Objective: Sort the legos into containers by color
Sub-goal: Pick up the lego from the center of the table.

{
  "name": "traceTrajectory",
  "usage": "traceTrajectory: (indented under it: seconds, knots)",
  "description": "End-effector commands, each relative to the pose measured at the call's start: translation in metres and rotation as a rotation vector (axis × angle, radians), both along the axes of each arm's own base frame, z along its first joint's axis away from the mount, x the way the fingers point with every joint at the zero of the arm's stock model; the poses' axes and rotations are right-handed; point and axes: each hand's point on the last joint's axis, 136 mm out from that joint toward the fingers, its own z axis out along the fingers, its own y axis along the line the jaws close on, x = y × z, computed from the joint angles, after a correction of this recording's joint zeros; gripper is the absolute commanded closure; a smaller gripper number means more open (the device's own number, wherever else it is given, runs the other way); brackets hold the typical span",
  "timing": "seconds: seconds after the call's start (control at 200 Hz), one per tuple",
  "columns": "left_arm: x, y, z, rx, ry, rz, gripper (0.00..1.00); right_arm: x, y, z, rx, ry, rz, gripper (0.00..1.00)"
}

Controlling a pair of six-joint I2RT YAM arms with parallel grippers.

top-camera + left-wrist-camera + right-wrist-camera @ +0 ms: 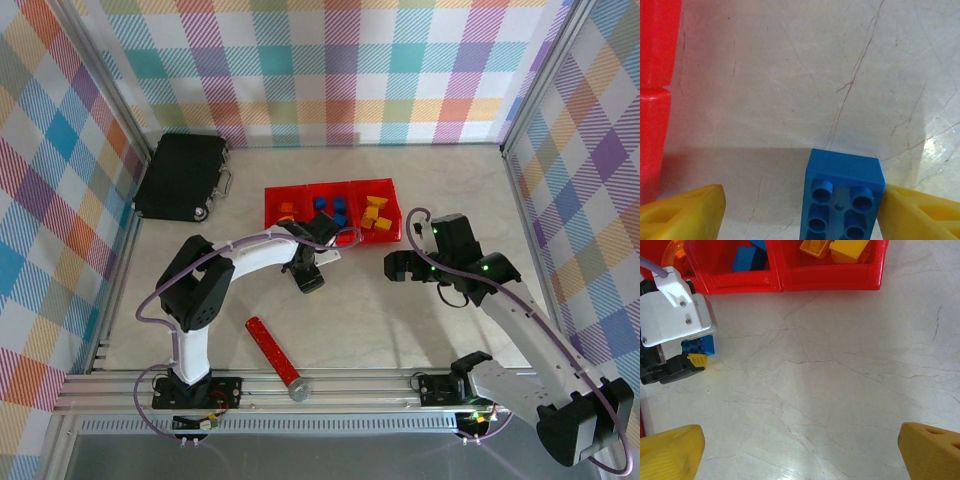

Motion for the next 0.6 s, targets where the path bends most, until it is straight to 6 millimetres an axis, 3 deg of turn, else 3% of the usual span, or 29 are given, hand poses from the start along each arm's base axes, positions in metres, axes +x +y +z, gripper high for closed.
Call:
traceTrajectory:
  seconds: [0.0,0.36,0.595]
  knots:
    - [-0.007,0.01,-0.008,0.063,0.04,0.013,0.28,0.0,0.002,0.003,0.013,0.007,0.009,0.01]
    - [-0.015,0.011,-0.019,0.061,0.081,0.031,0.37,0.001,0.003,0.003,0.014,0.006,0.01,0.01]
    - [-0.019,0.011,-0.026,0.055,0.106,0.068,0.51,0.0,0.002,0.003,0.011,0.006,0.008,0.01]
